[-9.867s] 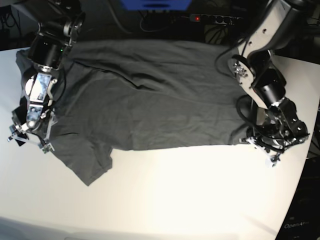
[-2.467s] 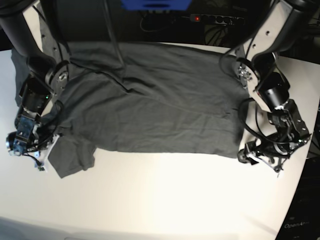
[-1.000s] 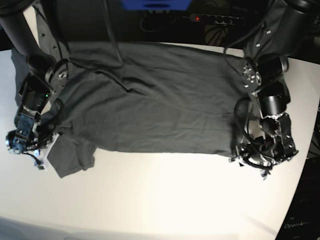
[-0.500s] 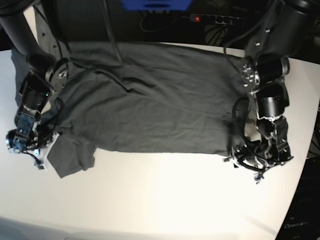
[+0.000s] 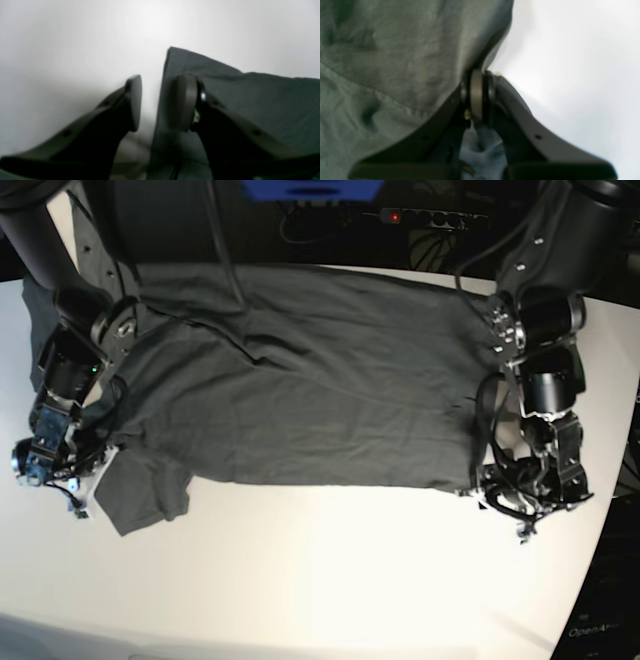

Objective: Fold the T-shirt properly
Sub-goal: 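Adjust the left gripper's pinch on the shirt's side edge near the hem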

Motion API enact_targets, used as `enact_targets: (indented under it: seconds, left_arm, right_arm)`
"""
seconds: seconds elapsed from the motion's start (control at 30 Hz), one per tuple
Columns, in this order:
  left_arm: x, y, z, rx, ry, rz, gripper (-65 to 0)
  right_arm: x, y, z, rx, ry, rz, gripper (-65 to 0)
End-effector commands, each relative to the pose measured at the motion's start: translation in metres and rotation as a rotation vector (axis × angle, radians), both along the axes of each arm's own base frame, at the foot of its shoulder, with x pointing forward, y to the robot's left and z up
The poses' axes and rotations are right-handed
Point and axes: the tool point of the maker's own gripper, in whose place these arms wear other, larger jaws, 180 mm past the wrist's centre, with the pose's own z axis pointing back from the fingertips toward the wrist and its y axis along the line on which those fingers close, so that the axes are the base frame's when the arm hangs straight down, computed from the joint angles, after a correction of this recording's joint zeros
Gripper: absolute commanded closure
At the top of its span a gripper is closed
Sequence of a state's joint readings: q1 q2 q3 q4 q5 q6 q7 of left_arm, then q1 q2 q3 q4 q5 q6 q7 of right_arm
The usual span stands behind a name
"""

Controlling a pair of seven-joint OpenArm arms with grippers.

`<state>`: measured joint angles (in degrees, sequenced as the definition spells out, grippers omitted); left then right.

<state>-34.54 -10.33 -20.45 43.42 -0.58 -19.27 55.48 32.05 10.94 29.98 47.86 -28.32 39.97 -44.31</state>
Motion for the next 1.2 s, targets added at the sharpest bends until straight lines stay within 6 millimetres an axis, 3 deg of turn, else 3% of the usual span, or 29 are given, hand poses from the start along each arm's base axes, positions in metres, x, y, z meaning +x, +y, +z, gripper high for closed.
enact_targets:
  seconds: [0.0, 0.5, 0.7, 0.9, 1.17]
  left_arm:
    - [0.018, 0.001, 0.019, 0.001, -0.059, -0.001, -22.5]
    - [0.019, -0.004, 0.019, -0.007, -0.068, -0.005, -22.5]
    - [0.018, -0.005, 0.013, -0.009, -0.086, 0.003, -22.5]
    - [0.008, -0.012, -0.01, -0.041, -0.033, 0.007, -22.5]
    - [0.006, -0.014, -0.011, -0.046, -0.025, 0.002, -22.5]
  right_arm:
    - [0.008, -0.006, 0.011, -0.012, -0.023, -0.006, -0.9]
    - [0.007, -0.006, 0.01, -0.012, -0.02, -0.006, -0.9]
    - [0.002, -0.005, 0.005, -0.01, -0.009, -0.007, -0.9]
    - [0.002, -0.005, 0.005, -0.01, -0.009, -0.007, -0.9]
    - [0.002, -0.005, 0.005, -0.01, -0.009, -0.007, -0.9]
